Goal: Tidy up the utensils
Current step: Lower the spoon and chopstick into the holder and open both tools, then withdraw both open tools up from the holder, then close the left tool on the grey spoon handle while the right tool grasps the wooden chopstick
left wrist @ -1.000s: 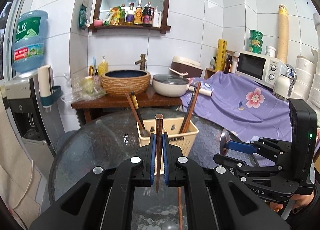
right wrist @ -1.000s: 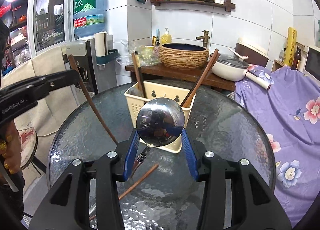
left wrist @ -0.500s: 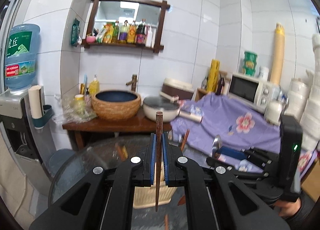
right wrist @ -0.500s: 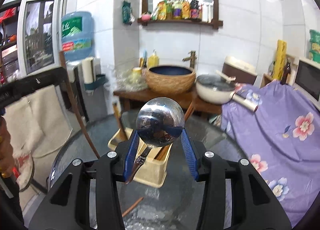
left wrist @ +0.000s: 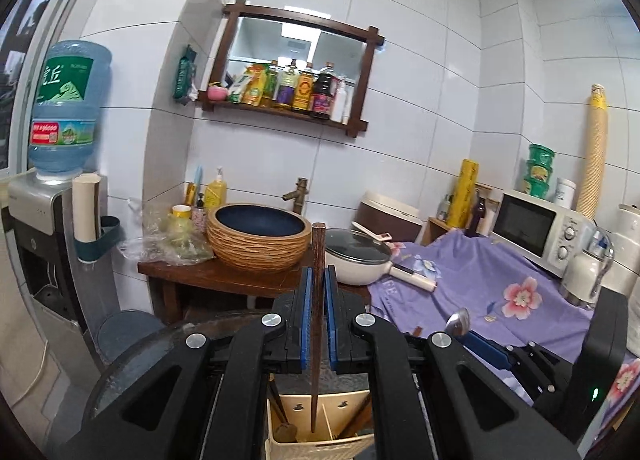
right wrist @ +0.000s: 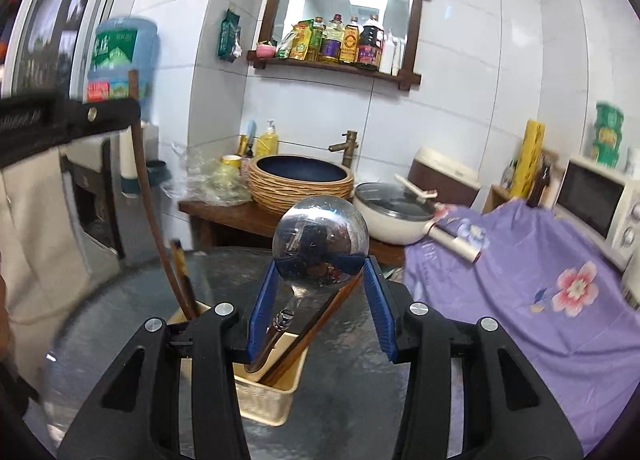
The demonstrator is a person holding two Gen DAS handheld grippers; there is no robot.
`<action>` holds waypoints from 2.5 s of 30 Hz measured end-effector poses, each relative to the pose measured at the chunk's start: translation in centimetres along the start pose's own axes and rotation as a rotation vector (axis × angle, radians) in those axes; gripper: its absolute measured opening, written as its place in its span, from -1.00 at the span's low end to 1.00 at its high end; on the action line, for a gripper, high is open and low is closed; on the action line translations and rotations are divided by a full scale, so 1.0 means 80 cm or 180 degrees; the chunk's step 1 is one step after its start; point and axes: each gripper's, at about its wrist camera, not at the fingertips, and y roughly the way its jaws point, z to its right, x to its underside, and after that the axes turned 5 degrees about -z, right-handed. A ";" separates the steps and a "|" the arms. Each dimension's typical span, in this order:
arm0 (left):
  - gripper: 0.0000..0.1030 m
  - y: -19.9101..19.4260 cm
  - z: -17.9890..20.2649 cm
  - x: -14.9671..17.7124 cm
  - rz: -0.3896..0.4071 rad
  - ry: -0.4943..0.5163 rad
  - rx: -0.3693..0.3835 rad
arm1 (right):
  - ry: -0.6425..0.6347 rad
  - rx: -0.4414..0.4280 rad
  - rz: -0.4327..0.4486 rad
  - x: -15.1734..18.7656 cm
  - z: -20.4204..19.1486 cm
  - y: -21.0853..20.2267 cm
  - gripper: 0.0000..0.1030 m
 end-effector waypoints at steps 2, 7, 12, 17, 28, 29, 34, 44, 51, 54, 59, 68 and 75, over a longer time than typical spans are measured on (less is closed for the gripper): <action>-0.88 0.007 -0.005 0.011 0.0009 -0.0049 -0.0028 | -0.0045 0.0056 -0.0007 0.010 -0.006 0.009 -0.14; -0.88 0.018 -0.013 0.044 -0.0006 -0.0043 -0.0071 | -0.0106 0.0063 -0.0113 0.037 -0.018 0.030 -0.14; -0.88 0.029 -0.013 0.070 -0.0111 0.0031 -0.0064 | -0.0114 0.0015 -0.0186 0.062 -0.026 0.042 -0.14; -0.88 0.043 -0.016 0.098 -0.0267 0.0075 -0.0076 | -0.0173 -0.0020 -0.0230 0.080 -0.036 0.049 -0.14; -0.88 0.058 -0.021 0.131 -0.0476 0.0168 -0.0076 | -0.0237 -0.0044 -0.0316 0.096 -0.043 0.064 -0.14; -0.88 0.059 -0.020 0.132 -0.0489 0.0188 -0.0073 | -0.0239 -0.0037 -0.0319 0.096 -0.043 0.065 -0.14; -0.88 0.063 -0.020 0.135 -0.0562 0.0188 -0.0046 | -0.0241 -0.0066 -0.0372 0.097 -0.044 0.071 -0.14; -0.63 0.040 -0.027 0.130 -0.0446 0.0054 0.0018 | -0.0210 -0.0059 -0.0122 0.104 -0.039 0.044 0.21; 0.18 -0.009 -0.033 0.146 -0.0371 0.0012 -0.0060 | -0.0100 -0.0131 -0.0091 0.124 -0.037 0.002 0.21; 0.31 -0.020 -0.036 0.170 -0.0568 0.0093 -0.0090 | -0.0038 -0.0311 -0.0330 0.145 -0.042 -0.010 0.21; 0.33 -0.026 -0.042 0.215 -0.0975 0.0225 -0.0120 | -0.0128 -0.0451 -0.0813 0.190 -0.063 -0.002 0.21; 0.30 -0.035 -0.060 0.299 -0.1563 0.0307 -0.0179 | 0.0209 -0.0667 -0.1657 0.261 -0.081 0.041 0.01; 0.30 -0.046 -0.069 0.320 -0.1631 0.0237 -0.0199 | 0.0280 -0.0690 -0.1913 0.276 -0.097 0.059 -0.08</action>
